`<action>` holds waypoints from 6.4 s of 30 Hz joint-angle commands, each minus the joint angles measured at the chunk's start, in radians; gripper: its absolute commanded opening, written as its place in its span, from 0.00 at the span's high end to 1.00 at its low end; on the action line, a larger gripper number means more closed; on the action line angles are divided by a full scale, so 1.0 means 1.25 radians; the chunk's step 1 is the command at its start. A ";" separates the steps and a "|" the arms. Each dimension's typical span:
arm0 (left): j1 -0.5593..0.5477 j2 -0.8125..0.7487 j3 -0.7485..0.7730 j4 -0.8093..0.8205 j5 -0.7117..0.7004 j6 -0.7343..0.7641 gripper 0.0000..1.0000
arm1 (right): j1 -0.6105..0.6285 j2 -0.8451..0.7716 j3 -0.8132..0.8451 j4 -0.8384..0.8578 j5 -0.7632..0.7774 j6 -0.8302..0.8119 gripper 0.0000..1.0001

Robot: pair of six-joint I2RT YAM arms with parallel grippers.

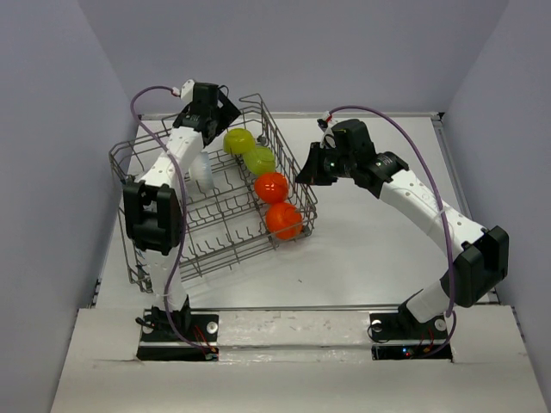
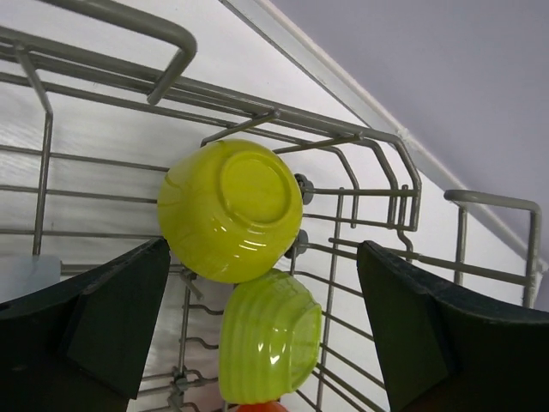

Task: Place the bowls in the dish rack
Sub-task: Move the bowl to the dish rack.

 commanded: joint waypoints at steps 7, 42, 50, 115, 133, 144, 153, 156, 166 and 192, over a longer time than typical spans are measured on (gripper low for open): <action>-0.030 -0.139 -0.079 -0.020 -0.137 -0.301 0.01 | -0.007 -0.005 0.008 -0.026 0.013 -0.044 0.94; -0.126 0.056 0.005 -0.085 -0.283 -0.570 0.01 | -0.007 -0.016 -0.030 -0.024 0.012 -0.049 0.94; -0.135 0.057 -0.022 -0.077 -0.294 -0.603 0.01 | -0.007 -0.020 -0.039 -0.024 0.011 -0.051 0.94; -0.141 0.126 0.023 -0.106 -0.344 -0.683 0.15 | -0.007 -0.134 -0.143 -0.009 0.008 0.001 0.99; -0.142 0.099 -0.001 -0.015 -0.308 -0.541 0.45 | -0.007 -0.124 -0.126 -0.017 0.017 0.001 0.99; -0.133 0.082 -0.012 0.021 -0.256 -0.385 0.51 | -0.007 -0.116 -0.116 -0.024 0.030 -0.006 0.99; -0.115 0.050 -0.049 0.010 -0.247 -0.317 0.51 | -0.007 -0.107 -0.102 -0.029 0.032 -0.009 0.99; -0.105 0.047 -0.055 0.005 -0.228 -0.294 0.51 | -0.007 -0.106 -0.099 -0.032 0.034 -0.013 0.99; -0.084 0.058 -0.047 -0.015 -0.186 -0.196 0.53 | -0.007 -0.094 -0.084 -0.036 0.035 -0.017 0.99; -0.033 0.098 0.034 -0.071 -0.122 -0.163 0.34 | -0.007 -0.052 -0.061 -0.036 0.032 -0.025 0.98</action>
